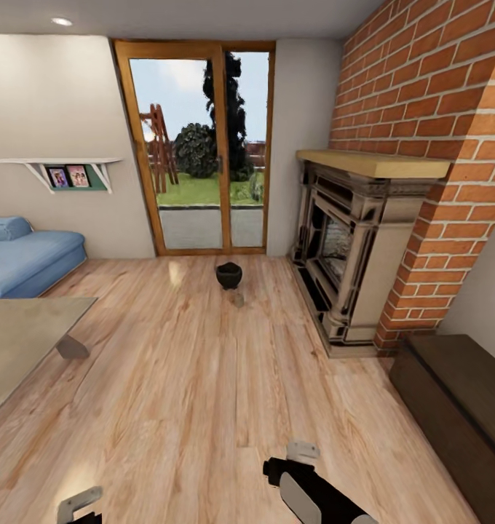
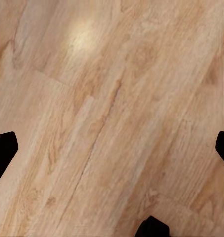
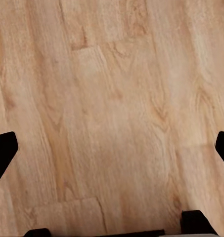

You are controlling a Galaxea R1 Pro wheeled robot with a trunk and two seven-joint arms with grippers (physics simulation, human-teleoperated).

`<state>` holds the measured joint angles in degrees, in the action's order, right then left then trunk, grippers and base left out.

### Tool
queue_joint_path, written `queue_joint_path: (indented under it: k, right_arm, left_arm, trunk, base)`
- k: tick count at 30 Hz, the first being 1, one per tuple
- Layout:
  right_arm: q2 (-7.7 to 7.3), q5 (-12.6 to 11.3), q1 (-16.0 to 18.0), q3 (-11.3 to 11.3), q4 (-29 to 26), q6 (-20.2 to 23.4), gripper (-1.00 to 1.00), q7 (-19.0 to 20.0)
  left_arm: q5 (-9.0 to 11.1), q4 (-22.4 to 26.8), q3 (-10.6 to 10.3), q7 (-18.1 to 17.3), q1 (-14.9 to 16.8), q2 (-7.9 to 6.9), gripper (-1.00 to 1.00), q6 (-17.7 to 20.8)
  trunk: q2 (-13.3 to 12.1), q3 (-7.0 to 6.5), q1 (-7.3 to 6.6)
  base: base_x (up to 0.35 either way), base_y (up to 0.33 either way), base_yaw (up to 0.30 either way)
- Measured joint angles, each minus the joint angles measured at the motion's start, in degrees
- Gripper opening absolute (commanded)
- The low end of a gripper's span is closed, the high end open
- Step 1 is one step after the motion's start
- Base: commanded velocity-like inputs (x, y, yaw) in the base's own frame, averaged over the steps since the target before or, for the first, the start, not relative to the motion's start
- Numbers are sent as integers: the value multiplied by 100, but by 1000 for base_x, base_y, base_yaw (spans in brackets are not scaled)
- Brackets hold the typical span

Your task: Place each of the two pumpkins and all three candles from the living room inside a cabinet in the living room (use any cabinet), then make sure every cabinet is closed, and position the cauldron so it is next to a table in the living room.

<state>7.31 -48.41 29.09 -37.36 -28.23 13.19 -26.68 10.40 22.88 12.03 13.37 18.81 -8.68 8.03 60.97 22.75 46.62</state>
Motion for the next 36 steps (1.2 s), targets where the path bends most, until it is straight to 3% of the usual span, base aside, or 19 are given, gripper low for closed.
queue_joint_path:
  k: [10, 15, 22, 36]
  right_arm:
    - [12, -7, -8, -65, 36, -435, 100, 79]
    - [23, -15, -9, -90, 37, -473, 100, 76]
    - [24, -24, -9, -321, 37, -499, 100, 98]
    - [25, -28, -9, -342, 37, -510, 100, 110]
  left_arm:
    - [-26, -64, -30, -177, 0, 10, 100, -98]
    - [-33, -65, -47, -184, 0, 15, 100, -99]
    - [-37, -65, -60, -183, 0, 26, 100, -100]
    - [-37, -65, -69, -181, 0, 45, 100, -104]
  trunk:
    - [0, 0, 0]
    - [0, 0, 0]
    - [0, 1, 0]
    - [0, 1, 0]
  base:
    - [334, 0, 4]
    - [334, 0, 198]
    - [334, 0, 86]
    - [334, 0, 3]
